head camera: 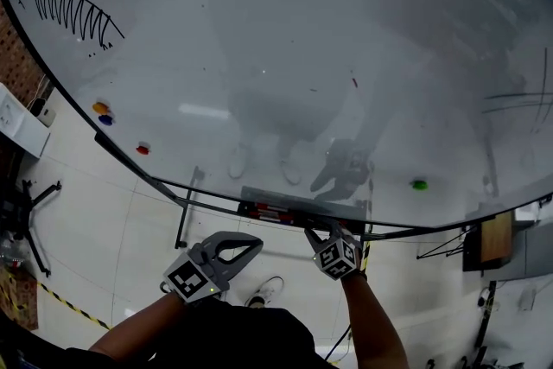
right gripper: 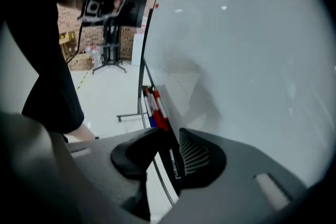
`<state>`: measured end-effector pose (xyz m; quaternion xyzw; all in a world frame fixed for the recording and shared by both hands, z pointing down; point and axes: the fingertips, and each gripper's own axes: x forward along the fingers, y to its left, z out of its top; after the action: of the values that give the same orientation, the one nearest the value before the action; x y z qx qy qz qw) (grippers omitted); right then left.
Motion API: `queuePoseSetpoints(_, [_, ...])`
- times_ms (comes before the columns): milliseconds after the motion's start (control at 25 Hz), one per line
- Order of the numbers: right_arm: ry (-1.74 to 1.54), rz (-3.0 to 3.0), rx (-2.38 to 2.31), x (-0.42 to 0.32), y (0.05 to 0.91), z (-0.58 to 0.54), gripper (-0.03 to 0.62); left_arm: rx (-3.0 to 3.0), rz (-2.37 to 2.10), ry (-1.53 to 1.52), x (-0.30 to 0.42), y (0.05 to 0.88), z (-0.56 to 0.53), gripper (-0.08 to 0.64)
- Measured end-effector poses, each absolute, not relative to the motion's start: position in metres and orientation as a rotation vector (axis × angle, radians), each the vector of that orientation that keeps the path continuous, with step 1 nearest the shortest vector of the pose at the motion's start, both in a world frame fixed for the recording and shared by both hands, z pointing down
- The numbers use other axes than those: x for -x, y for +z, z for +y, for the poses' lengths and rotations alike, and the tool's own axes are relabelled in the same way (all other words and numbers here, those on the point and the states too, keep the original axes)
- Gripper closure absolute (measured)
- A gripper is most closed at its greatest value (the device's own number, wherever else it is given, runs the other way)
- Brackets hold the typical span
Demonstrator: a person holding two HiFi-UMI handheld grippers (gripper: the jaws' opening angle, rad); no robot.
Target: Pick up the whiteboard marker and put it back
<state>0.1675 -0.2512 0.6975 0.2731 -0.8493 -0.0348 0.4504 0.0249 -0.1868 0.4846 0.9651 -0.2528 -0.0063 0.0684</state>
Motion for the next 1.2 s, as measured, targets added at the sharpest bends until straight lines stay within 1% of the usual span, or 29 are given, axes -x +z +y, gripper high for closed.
queuePoseSetpoints(280, [0.100,-2.617,-1.107,-0.109,0.545,-0.204,0.499,-2.953,-0.639,-0.071,-0.013,0.473,-0.178,0.558])
queuePoseSetpoints(440, [0.147,-2.717,-1.282,-0.086,0.484,-0.173,0.560,-2.966,-0.541,-0.118,-0.003,0.462,-0.171,0.558])
queuePoseSetpoints(520, [0.150,-2.727,-1.321,-0.079,0.471,-0.160,0.591,-2.970,-0.488,-0.125,-0.001,0.459,-0.166,0.558])
queuePoseSetpoints(880, [0.096,-2.799,-1.330,-0.046,0.440,-0.091,0.591,-3.033,-0.454,-0.143,0.004,0.443,-0.106,0.558])
queuePoseSetpoints(1200, [0.094,-2.861,-1.319,-0.056,0.429,-0.003,0.591,-2.982,-0.576,-0.131,-0.006,0.438,-0.021,0.558])
